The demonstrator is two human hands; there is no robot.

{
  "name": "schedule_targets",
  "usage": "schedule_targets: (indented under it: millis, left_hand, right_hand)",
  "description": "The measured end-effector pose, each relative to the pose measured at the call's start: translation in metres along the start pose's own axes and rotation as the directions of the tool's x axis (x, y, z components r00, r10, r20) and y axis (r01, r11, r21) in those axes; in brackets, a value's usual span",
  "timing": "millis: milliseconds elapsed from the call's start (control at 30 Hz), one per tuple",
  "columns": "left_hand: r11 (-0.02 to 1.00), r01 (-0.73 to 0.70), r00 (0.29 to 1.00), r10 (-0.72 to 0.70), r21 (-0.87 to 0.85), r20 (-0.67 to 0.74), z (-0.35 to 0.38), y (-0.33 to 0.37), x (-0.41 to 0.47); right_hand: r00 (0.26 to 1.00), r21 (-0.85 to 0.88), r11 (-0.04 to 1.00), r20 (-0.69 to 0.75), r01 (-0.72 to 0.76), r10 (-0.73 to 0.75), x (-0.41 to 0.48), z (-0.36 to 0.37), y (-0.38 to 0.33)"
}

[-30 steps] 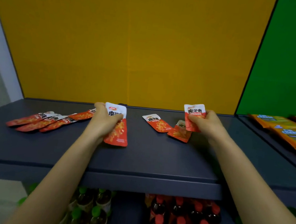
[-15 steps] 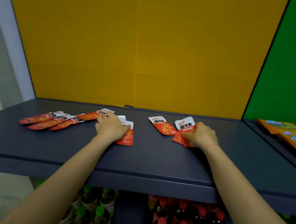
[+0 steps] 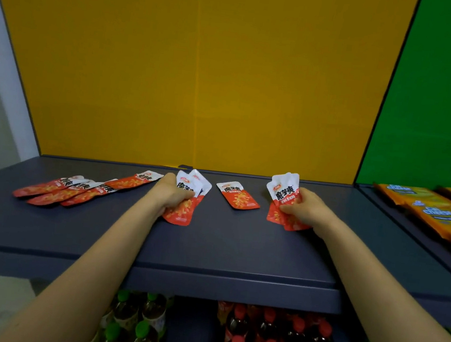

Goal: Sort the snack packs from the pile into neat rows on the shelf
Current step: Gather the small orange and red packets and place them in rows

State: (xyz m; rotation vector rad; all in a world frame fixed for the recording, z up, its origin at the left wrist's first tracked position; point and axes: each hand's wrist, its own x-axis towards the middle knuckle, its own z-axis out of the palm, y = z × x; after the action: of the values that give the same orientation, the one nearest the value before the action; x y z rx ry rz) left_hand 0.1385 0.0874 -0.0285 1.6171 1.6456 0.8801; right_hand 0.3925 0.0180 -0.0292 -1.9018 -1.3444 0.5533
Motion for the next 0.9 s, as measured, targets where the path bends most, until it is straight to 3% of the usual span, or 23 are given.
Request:
schedule_targets:
  millis: [167,267,333,400,433,500,600,733,900]
  left_hand:
    - [0.891,-0.028,0.999,0.04,-0.454,0.018,0.022,0.029,-0.001]
    - [0.828,-0.017,0.996,0.063,-0.56,0.062,0.048,0.049,0.0]
    - [0.896,-0.049,0.997,0.073,-0.441,0.038,0.07,0.053,0.007]
    - [0.999,-0.054,0.999,0.054,0.005,-0.001,0.085,0.05,0.012]
    - [0.975,-0.037,0.998,0.048,0.22,-0.045,0.089,0.048,0.013]
    - [0.927,-0.037,0.995,0.067,0.372,-0.068,0.089,0.046,0.012]
    - [0.938,-0.122,0.99,0.139,0.326,-0.027,0.091,0.047,0.01]
    - [0.974,-0.22,0.975,0.219,0.054,0.033,0.092,0.046,0.005]
    - [0.962,-0.174,0.977,0.196,-0.211,0.088,0.088,0.047,0.002]
  right_hand:
    - [1.0,0.195,0.981,-0.028,0.006,-0.001,-0.002,0.0,0.01]
    - [0.998,0.213,0.977,-0.067,0.011,0.004,-0.002,0.002,0.01]
    - [0.995,0.221,0.975,-0.099,0.009,0.013,-0.003,0.001,0.011]
    - [0.991,0.227,0.974,-0.132,0.006,0.025,-0.002,-0.001,0.013]
    - [0.99,0.23,0.973,-0.141,0.006,0.027,-0.002,-0.001,0.014]
    - [0.989,0.231,0.973,-0.145,0.008,0.026,-0.001,0.0,0.015]
    - [0.989,0.22,0.975,-0.149,0.012,0.021,0.0,0.002,0.015]
    - [0.988,0.216,0.976,-0.155,0.02,0.014,-0.003,0.003,0.014]
    - [0.984,0.319,0.948,-0.175,0.018,0.04,-0.012,-0.003,0.014]
